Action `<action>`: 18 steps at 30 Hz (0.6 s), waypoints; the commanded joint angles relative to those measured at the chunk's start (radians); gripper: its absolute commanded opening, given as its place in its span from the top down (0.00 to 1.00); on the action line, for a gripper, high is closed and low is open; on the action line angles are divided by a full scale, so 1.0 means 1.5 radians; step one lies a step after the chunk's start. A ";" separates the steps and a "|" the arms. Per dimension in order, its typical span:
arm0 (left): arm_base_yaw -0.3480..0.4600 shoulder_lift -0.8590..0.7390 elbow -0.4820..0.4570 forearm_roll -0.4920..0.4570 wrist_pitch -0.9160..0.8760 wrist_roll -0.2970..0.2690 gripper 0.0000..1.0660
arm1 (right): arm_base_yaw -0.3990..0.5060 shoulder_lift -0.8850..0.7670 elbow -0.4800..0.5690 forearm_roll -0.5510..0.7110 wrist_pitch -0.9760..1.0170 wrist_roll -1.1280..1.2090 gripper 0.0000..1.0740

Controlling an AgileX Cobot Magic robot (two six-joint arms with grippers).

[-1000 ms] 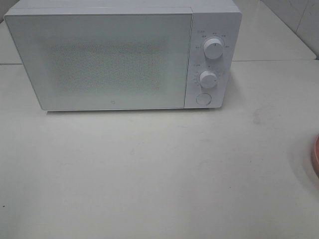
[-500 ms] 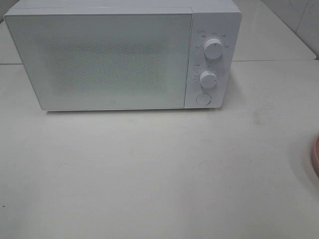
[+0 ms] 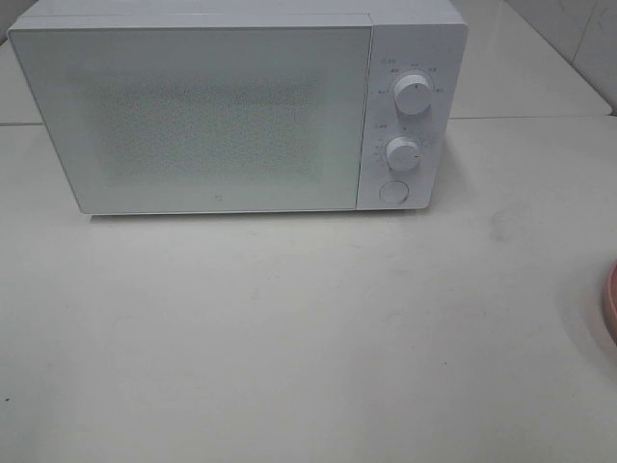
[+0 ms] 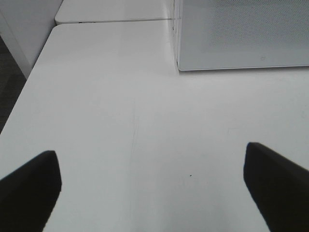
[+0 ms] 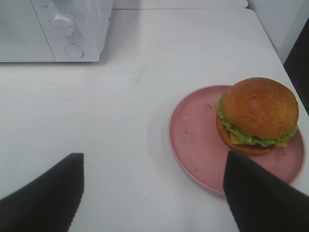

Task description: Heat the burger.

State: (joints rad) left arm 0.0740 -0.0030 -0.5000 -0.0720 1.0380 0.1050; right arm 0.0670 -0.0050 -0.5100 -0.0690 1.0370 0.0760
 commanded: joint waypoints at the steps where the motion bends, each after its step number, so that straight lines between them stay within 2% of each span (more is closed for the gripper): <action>1: -0.003 -0.020 0.001 -0.005 -0.006 -0.005 0.08 | -0.005 -0.013 0.003 0.001 -0.003 -0.005 0.29; 18: -0.003 -0.020 0.001 -0.005 -0.006 -0.005 0.08 | -0.005 -0.013 0.003 0.001 -0.003 -0.005 0.29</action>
State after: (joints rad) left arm 0.0740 -0.0040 -0.5000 -0.0720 1.0380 0.1050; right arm 0.0670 -0.0050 -0.5100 -0.0690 1.0370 0.0760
